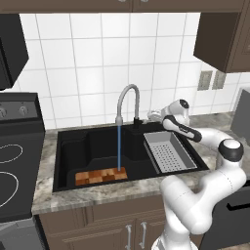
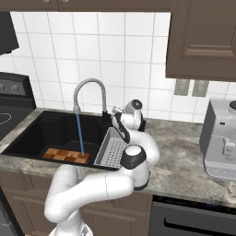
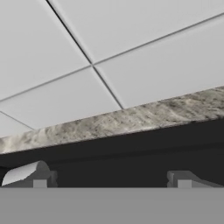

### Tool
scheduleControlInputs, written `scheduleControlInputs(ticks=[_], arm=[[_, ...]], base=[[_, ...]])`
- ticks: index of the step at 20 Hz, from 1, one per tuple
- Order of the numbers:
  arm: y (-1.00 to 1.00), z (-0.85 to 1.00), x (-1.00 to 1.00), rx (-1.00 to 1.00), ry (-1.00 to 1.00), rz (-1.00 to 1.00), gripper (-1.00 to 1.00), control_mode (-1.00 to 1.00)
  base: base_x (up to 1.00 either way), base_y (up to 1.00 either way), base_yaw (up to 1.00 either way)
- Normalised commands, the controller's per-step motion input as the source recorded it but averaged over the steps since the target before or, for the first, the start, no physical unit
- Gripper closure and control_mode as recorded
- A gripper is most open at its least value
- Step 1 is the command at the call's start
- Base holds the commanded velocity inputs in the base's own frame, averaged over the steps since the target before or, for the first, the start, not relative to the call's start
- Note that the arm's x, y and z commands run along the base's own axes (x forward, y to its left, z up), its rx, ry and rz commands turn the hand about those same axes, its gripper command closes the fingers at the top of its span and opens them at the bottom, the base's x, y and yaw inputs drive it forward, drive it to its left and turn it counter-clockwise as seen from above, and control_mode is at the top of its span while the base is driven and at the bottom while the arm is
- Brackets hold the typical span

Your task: Turn on the sink faucet with hot water and rinse the cutting board for ten seconds, then turn off the faucet. Push the cutting board to reach the water if necessary.

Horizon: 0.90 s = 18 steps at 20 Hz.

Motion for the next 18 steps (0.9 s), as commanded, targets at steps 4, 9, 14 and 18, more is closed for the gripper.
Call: scheduleControlInputs(ticks=[4,9,14,18], arm=[[0.01,-0.10,-0.02,0.00,0.00,0.00,-1.00,-1.00],[0.00,-0.05,-0.02,0.00,0.00,0.00,-1.00,-1.00],[0.00,-0.12,-0.02,0.00,0.00,0.00,-1.00,-1.00],[0.00,-0.18,-0.03,0.00,0.00,0.00,-1.00,-1.00]], base=[[0.00,0.00,0.00],[0.00,0.00,0.00],[0.00,0.00,0.00],[0.00,0.00,0.00]])
